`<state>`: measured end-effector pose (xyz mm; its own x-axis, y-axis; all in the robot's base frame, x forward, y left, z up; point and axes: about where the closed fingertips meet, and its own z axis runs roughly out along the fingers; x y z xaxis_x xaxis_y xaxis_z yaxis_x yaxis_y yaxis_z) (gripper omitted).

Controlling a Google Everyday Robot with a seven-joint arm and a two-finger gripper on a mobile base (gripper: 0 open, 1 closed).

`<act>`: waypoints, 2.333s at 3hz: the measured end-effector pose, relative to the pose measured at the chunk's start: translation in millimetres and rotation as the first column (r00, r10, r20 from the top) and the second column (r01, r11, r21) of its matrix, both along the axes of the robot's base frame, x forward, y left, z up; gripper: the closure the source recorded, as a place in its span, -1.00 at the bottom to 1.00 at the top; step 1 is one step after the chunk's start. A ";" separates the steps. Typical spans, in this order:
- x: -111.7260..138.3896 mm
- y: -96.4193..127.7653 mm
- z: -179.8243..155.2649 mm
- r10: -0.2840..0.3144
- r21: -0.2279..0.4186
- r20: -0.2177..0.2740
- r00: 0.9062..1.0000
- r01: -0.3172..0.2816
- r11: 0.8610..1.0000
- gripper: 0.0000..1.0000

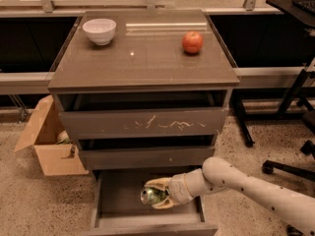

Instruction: Pick green can from bottom drawer and place on counter

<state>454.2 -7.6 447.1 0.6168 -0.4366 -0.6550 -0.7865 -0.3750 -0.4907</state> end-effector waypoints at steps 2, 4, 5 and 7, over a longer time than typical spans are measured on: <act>-37.3 6.6 122.9 0.184 0.015 0.094 0.978 -0.186 0.982 1.00; -46.6 2.9 187.5 0.221 -0.040 0.162 0.962 -0.217 0.975 1.00; -38.4 1.2 216.0 0.237 -0.059 0.198 0.951 -0.230 0.972 1.00; -15.0 8.3 324.7 0.301 -0.181 0.298 0.906 -0.256 0.950 1.00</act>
Offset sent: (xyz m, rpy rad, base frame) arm -0.0547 0.0026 0.2096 0.0171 -0.1652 0.2780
